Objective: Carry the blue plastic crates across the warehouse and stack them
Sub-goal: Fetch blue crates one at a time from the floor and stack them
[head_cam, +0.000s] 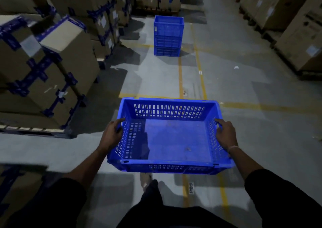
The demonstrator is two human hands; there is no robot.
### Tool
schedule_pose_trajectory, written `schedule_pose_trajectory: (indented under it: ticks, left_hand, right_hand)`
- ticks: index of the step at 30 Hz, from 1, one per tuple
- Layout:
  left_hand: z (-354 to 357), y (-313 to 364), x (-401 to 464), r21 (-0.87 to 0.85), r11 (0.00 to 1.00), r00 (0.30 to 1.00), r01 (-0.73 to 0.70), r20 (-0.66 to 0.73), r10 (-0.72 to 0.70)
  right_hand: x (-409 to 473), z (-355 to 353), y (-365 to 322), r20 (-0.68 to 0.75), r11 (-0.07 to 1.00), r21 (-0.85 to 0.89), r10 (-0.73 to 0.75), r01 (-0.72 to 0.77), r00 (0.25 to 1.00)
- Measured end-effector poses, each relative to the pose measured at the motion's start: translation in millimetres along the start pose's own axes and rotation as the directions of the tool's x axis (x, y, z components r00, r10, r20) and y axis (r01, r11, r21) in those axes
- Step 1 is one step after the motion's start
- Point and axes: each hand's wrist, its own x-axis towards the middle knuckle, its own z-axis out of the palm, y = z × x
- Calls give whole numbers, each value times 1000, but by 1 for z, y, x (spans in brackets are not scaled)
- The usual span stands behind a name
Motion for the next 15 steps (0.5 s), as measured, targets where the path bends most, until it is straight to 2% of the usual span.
schedule_pose_trajectory:
  ticks: [5,8,15]
  left_hand:
    - [-12,-12,128,-62,998,999,10,49,-7]
    - [-28,-12,203,-28,1000,997,-10,73,12]
    - [-45,6,350,35,995,996,-94,3,94]
  right_hand:
    - [108,26,-44,-4,999,-28,33,-33,999]
    - [169,37,-71,-18,1000,-2,30,-30,999]
    - [294,68,-108,-49,998,45,46,-44,998]
